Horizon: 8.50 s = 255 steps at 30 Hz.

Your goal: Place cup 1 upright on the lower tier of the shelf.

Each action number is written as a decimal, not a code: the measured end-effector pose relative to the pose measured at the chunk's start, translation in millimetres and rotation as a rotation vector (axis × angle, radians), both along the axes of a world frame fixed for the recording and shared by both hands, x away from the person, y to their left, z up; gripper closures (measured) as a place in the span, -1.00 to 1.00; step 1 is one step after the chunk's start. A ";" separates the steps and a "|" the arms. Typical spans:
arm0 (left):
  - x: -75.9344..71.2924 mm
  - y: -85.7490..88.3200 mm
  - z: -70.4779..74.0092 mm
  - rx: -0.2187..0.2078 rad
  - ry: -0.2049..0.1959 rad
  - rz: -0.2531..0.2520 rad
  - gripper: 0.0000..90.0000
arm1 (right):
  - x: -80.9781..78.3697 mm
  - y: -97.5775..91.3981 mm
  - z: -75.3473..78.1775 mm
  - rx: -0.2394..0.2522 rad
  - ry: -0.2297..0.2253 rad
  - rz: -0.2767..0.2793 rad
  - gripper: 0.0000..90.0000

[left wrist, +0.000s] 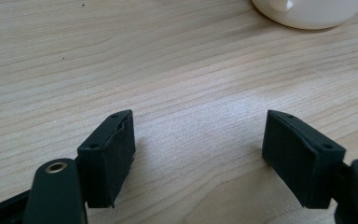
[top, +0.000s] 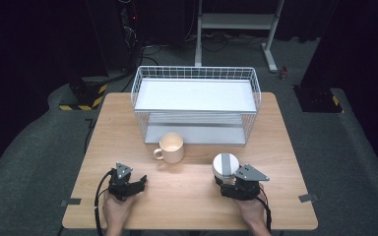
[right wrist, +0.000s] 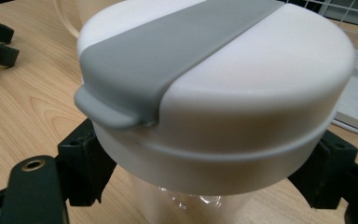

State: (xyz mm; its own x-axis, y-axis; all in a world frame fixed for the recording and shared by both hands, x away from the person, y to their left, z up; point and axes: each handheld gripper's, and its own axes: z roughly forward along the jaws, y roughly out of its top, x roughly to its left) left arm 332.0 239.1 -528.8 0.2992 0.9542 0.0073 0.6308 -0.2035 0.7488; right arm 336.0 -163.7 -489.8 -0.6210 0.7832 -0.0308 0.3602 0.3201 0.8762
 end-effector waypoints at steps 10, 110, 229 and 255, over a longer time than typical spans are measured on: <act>0.1 0.1 0.0 0.000 -0.001 0.000 -0.43 | 6.9 -5.4 11.4 0.026 0.013 0.031 -0.58; 0.1 0.3 0.0 -0.002 -0.001 0.001 -0.42 | 129.9 21.4 42.0 0.043 0.048 -0.062 -0.59; 0.1 0.1 0.0 0.000 -0.002 0.000 -0.42 | 179.4 20.6 2.7 0.040 0.000 -0.186 -0.82; 0.0 0.1 0.0 0.000 -0.002 -0.001 -0.41 | 153.6 9.6 12.7 0.085 0.029 -0.162 -0.81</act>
